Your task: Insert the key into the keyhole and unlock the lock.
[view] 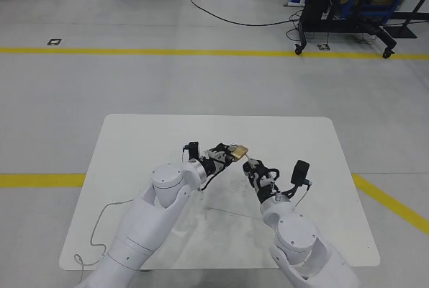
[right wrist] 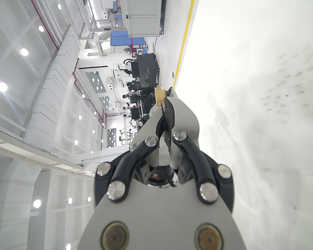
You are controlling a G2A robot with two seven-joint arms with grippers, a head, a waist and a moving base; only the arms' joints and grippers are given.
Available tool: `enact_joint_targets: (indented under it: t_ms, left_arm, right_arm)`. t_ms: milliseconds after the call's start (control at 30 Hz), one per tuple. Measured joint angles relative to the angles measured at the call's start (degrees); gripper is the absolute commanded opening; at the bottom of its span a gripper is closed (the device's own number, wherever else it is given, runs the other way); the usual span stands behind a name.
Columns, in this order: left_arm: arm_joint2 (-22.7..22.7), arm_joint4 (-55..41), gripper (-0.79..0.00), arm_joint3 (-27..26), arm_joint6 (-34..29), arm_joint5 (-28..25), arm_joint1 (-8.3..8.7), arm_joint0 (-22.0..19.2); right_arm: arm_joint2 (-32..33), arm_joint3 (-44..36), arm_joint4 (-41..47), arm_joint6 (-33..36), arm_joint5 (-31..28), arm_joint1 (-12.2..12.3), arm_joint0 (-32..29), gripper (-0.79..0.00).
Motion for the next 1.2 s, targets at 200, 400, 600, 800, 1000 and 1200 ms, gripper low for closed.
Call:
enact_joint_targets:
  t_ms: [200,400,600,800,1000,1200]
  left_arm:
    - [-0.2,-0.1,-0.785,0.7,-0.3,-0.4,-0.1,-0.5]
    - [-0.2,0.3,-0.785,1.0,-1.2,-0.7,-0.16,-0.8]
    - [0.3,1.3,-0.785,1.4,-1.7,-0.7,-0.27,-1.5]
    - [0.2,1.8,-0.785,1.7,-2.6,-0.6,-0.24,-1.8]
    - [0.0,2.4,-0.785,1.7,-3.6,-0.5,-0.15,-1.8]
    - [0.3,3.7,-0.785,1.5,-4.3,-0.4,-0.1,-1.9]
  right_arm:
    - [1.0,-0.9,-0.6,1.1,0.9,-0.2,-0.4,-0.785]
    - [2.1,-1.7,-1.3,3.0,2.1,-0.3,-1.1,-0.785]
    - [2.2,-1.7,-2.0,4.8,3.3,-0.5,-0.5,-0.785]
    - [2.5,-1.4,-2.3,5.2,4.4,-0.9,0.1,-0.785]
    - [2.5,-1.0,-2.9,5.1,4.9,-1.3,0.6,-0.785]
    - [1.7,-0.7,-4.9,6.3,6.6,-1.5,1.3,-0.785]
